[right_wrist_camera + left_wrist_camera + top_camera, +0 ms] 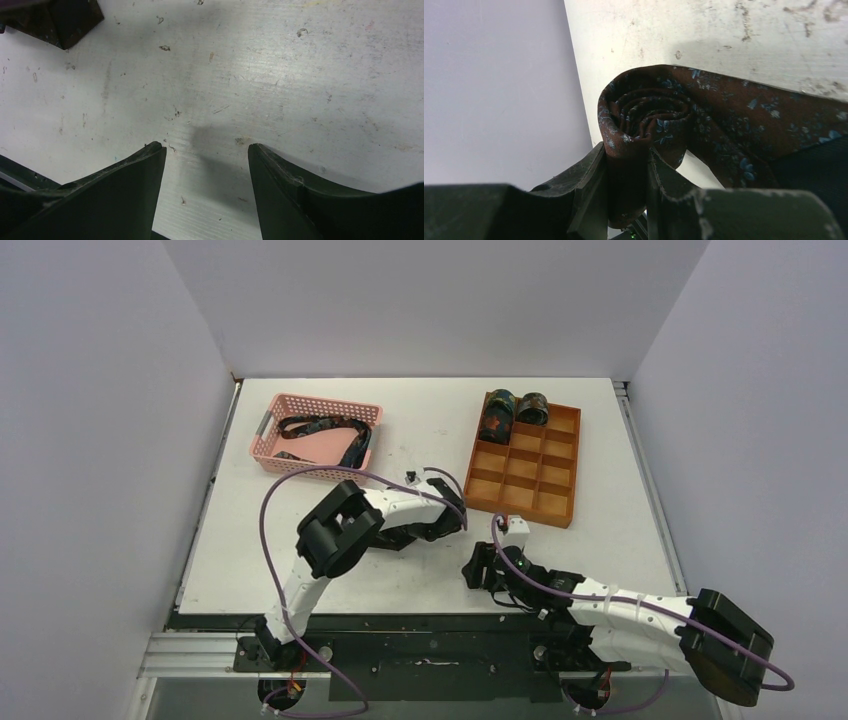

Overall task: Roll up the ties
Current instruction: Roll the tie at the center of the board.

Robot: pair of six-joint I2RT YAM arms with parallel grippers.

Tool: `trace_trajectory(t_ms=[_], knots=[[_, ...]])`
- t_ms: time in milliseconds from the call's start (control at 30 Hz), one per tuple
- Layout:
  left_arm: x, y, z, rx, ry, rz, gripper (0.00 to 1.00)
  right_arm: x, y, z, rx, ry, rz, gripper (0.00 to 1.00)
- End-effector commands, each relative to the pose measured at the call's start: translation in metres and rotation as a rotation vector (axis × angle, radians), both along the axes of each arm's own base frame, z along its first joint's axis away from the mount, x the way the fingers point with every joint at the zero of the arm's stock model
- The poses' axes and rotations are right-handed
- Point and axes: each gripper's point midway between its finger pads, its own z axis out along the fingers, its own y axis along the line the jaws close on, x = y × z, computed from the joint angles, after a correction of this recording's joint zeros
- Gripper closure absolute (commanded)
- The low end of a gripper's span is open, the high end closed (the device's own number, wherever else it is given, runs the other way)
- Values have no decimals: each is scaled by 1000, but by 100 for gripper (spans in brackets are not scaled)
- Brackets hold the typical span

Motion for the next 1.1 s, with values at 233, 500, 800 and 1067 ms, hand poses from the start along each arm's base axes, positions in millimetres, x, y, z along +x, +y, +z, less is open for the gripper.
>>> trace_trajectory(t_ms=[233,500,800,1067], knots=[[-12,-35,-37,-150,88,-18,47,3,-5,5,-3,-26,-27,36],[-13,-51,-20,-310,76,-22,4,6,-2,11,1,-41,-25,35],[-9,-65,19,-543,37,-22,4,11,4,21,7,-63,-14,32],[-10,-63,65,-682,-28,-47,4,18,31,44,62,-69,95,29]])
